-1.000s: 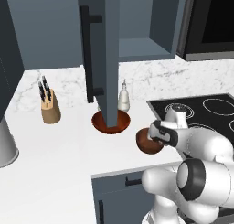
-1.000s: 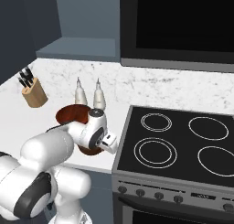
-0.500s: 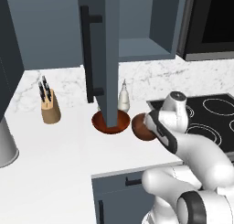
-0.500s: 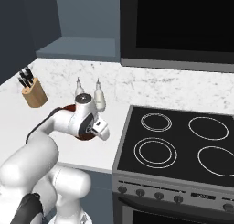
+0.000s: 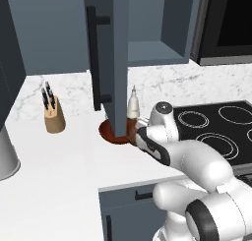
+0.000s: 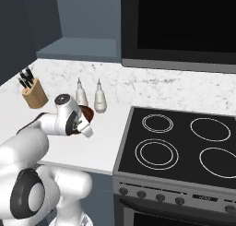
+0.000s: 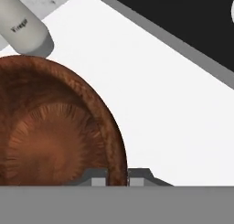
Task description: Pick up the bowls on the counter and stack them on top of one another in the open cabinet. Place the smaller bowl on top of the larger bowl.
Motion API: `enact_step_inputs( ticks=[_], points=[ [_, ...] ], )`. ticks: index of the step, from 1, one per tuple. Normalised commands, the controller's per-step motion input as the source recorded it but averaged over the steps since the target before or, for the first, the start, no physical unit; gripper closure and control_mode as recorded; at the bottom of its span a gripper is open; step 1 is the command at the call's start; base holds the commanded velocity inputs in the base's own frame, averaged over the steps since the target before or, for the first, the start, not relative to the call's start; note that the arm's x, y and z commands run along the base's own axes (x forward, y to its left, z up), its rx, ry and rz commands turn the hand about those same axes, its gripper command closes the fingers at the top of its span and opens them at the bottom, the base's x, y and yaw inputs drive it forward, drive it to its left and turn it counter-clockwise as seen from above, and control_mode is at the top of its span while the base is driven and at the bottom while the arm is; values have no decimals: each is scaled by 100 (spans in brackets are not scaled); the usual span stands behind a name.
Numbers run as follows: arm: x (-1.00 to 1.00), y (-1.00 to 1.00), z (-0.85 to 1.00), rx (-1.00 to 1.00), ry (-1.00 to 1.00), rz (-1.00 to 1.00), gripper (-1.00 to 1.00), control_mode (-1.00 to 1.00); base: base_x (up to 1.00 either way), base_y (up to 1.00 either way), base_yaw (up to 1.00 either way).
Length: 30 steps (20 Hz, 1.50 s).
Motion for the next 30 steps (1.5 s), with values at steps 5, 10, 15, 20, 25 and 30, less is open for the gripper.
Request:
enact_step_inputs(
  ticks=[5, 10, 15, 20, 25, 30],
  points=[
    [28, 10, 61, 13, 24, -2, 100, -100, 0, 0, 0],
    [8, 6, 10, 2, 6, 1, 100, -100, 0, 0, 0],
    [44, 26, -12, 0, 0, 0, 100, -100, 0, 0, 0],
    [42, 25, -23, 0, 0, 0, 100, -100, 0, 0, 0],
    [41, 29, -34, 0, 0, 0, 100, -100, 0, 0, 0],
    [46, 26, -32, 0, 0, 0, 100, -100, 0, 0, 0]
  ],
)
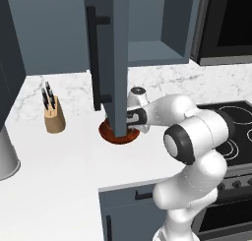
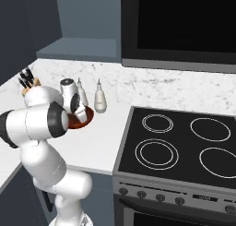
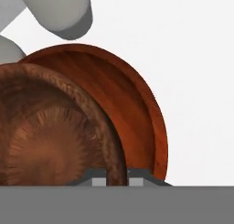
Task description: Pick up the bowls on the counter and stack them on top of one another in the open cabinet. Place the smaller bowl on top of the larger bowl.
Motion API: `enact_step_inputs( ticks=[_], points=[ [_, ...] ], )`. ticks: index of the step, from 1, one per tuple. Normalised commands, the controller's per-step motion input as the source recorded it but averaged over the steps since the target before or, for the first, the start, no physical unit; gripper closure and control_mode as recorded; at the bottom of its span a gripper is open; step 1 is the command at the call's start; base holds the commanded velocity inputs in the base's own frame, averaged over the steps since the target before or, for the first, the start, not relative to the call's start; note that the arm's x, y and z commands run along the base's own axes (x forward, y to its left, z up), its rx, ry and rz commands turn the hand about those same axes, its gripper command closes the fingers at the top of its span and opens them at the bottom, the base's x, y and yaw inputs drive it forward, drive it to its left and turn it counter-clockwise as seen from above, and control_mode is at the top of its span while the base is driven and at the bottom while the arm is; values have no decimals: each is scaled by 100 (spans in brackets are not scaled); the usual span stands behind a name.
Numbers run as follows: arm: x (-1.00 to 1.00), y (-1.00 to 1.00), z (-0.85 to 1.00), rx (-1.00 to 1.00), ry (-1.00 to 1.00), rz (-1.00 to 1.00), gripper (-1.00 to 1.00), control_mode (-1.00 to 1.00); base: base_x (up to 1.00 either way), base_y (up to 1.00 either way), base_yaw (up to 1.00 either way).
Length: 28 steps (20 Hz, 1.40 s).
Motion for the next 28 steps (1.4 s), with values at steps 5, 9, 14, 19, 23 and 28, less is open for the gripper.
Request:
enact_step_inputs(
  ticks=[5, 9, 14, 19, 23, 28],
  points=[
    [30, 6, -13, 0, 0, 0, -100, -100, 0, 0, 0],
    [5, 0, 3, 0, 3, 0, -100, -100, 0, 0, 0],
    [-55, -28, 31, 8, 0, 0, -100, -100, 0, 0, 0],
    [-44, -26, 1, 3, 3, 1, -100, -100, 0, 0, 0],
    [15, 0, -23, -1, 2, 8, -100, -100, 0, 0, 0],
    [26, 0, -27, 0, 0, 2, -100, -100, 0, 0, 0]
  ],
)
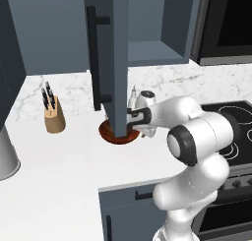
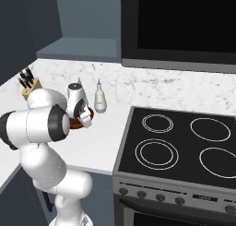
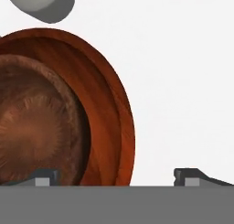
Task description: Pick up the bowls on the counter and stack them on top of one another in the open cabinet. Place the smaller bowl on top of the larger bowl.
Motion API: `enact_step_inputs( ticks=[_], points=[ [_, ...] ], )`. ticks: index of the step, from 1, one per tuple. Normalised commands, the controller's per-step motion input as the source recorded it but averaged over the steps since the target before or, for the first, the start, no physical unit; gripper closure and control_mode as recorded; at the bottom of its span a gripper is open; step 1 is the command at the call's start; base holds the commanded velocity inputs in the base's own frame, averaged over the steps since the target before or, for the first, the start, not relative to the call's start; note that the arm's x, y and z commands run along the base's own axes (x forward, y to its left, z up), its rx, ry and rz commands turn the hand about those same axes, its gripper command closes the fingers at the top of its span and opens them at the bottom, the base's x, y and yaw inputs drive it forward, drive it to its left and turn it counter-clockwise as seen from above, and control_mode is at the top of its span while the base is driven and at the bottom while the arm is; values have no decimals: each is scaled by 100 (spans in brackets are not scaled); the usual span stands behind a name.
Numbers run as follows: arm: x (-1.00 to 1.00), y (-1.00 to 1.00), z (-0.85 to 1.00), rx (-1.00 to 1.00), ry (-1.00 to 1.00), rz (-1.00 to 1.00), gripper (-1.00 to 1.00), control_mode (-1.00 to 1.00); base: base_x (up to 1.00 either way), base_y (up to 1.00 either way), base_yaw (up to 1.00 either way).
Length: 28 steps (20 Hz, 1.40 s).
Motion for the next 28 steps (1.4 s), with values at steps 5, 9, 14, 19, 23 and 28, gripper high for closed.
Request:
enact_step_inputs(
  ticks=[5, 9, 14, 19, 23, 28],
  points=[
    [25, 7, -24, 0, 0, 1, -100, -100, 0, 0, 0],
    [25, 15, -31, 0, 0, 0, -100, -100, 0, 0, 0],
    [26, 16, -38, 0, 0, 0, -100, -100, 0, 0, 0],
    [25, 14, -37, 0, 0, 0, -100, -100, 0, 0, 0],
    [17, 11, -37, -1, -2, 0, 100, -100, 0, 0, 0],
    [0, 0, -13, -3, -1, 0, 100, -100, 0, 0, 0]
  ],
)
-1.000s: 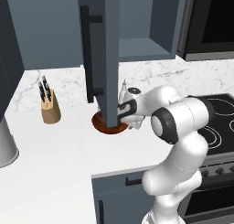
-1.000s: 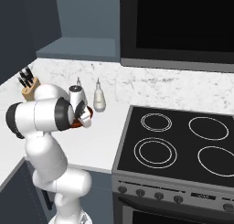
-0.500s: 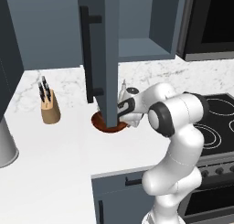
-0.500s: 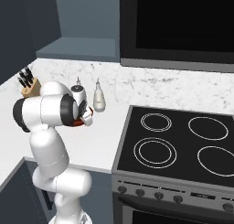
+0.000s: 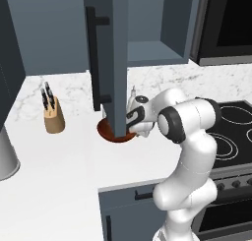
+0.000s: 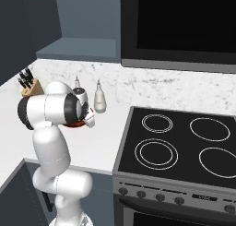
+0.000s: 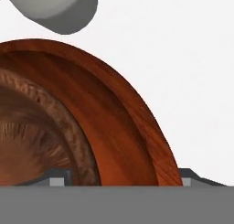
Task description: Pick up the bowls on the counter and stack them on top of one another in the open cabinet. Place the smaller bowl on top of the larger bowl.
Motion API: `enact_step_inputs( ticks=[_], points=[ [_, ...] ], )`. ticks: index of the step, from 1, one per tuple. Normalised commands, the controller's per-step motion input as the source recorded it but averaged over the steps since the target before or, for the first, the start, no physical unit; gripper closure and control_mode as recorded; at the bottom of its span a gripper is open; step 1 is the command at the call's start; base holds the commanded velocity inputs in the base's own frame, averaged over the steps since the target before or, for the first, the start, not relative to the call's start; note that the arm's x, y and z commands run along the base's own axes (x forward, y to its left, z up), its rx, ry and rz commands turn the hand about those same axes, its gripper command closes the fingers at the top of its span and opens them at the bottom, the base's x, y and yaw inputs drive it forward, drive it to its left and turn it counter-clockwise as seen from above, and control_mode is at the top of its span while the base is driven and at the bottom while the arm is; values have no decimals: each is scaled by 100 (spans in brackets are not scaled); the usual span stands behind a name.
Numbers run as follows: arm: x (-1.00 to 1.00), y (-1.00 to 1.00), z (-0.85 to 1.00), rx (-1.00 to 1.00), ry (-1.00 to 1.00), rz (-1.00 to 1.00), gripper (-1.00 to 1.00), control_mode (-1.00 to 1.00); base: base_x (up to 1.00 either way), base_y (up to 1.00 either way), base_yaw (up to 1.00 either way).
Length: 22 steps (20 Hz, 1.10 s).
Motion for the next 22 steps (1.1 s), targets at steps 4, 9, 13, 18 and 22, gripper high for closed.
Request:
enact_step_inputs(
  ticks=[4, 9, 13, 18, 22],
  points=[
    [0, 4, -4, -1, 0, 0, 100, -100, 0, 0, 0],
    [-39, 0, 3, 0, 0, 0, 100, -100, 0, 0, 0],
    [-79, -2, 63, 2, -9, -3, 100, -100, 0, 0, 0],
    [-93, -13, 100, 7, -21, -6, 100, -100, 0, 0, 0],
    [-96, -35, 100, 10, -30, -9, 100, -100, 0, 0, 0]
  ],
)
